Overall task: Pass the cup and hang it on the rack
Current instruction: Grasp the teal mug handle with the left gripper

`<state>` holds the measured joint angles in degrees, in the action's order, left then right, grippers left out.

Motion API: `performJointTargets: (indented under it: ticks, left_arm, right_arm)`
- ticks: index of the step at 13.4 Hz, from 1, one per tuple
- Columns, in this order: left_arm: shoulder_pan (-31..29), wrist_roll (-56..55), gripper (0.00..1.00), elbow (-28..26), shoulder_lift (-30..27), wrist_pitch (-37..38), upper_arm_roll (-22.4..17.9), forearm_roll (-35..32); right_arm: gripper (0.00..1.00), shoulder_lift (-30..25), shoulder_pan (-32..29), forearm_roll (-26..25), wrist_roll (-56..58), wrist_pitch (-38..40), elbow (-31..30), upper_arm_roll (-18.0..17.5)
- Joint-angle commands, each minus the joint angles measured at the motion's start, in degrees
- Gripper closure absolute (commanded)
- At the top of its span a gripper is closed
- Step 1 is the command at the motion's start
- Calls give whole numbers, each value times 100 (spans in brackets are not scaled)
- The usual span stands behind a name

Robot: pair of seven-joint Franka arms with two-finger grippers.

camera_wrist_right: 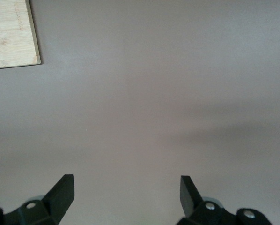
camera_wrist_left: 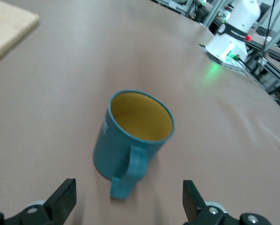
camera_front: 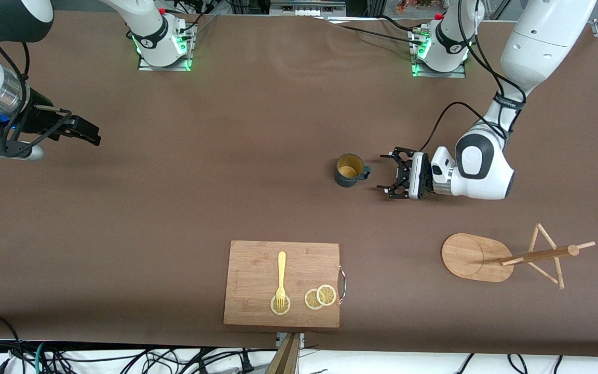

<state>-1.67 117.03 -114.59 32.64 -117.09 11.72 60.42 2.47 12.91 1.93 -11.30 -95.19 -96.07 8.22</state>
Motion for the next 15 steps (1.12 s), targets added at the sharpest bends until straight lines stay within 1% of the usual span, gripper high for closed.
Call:
performJointTargets:
  ticks: [1,2,4,5,6,8,9,10,13,14,15]
  left_arm:
    - [158,986,0,-519,-57,-393,40,950]
    - [158,1198,0,-581,-56,-394,40,1093]
    - [184,1366,0,-626,66,-402,49,1216]
    - [202,1680,2,-661,93,-394,49,1513]
    - [202,1970,15,-661,145,-394,49,1734]
    - [210,2367,46,-661,391,-394,49,1963]
    - [202,2421,60,-644,418,-394,49,2017]
    - [202,2430,71,-635,453,-368,49,2017]
    - [140,2387,97,-582,550,-201,58,2043]
    - [123,2334,100,-582,542,-183,58,2043]
    - [114,2212,100,-582,541,-165,58,2035]
  right_arm:
    - [0,-80,-1059,-96,-30,9,35,-1127]
    - [0,-89,-1227,-157,-39,-8,35,-1330]
    - [0,-97,-1220,-272,-74,1,53,-1376]
    - [0,-97,-1194,-263,-83,0,96,-1393]
    - [0,-97,-1150,-263,-83,-8,106,-1411]
    - [0,-97,-1062,-272,-92,18,132,-1411]
    - [0,-97,-1071,-272,-92,44,132,-1411]
    - [0,-97,-1071,-263,-92,53,123,-1394]
    - [0,-80,-1071,-263,-92,-139,123,-1402]
    - [0,-80,-1071,-263,-92,-166,132,-1402]
    - [0,-80,-1071,-254,-83,-167,123,-1402]
